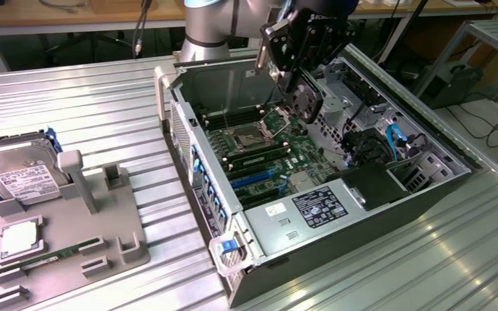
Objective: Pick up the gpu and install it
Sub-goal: 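Pick up the gpu and move the gpu toward the slot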
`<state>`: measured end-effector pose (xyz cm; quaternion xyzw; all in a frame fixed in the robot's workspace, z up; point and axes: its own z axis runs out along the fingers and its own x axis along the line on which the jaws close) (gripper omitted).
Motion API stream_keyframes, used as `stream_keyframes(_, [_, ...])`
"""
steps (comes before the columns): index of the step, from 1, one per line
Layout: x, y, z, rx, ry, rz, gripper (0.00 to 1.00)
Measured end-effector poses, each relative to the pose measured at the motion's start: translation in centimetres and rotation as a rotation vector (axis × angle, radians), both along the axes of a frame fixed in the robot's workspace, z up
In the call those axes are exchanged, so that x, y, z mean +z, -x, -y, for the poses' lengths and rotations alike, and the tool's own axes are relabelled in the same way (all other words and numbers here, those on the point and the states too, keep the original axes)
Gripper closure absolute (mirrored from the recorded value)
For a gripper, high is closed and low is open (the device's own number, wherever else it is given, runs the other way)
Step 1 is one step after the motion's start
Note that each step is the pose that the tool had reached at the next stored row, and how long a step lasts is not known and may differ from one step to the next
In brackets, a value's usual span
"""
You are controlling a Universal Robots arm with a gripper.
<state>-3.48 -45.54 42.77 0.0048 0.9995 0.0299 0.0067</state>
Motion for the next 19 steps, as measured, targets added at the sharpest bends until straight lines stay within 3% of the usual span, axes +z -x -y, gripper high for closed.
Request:
stream_keyframes(13, [-0.05, -1.9, 0.0, 0.0, 0.0, 0.0, 0.72])
stream_keyframes(19, [-0.06, -2.0, 0.0, 0.0, 0.0, 0.0, 0.72])
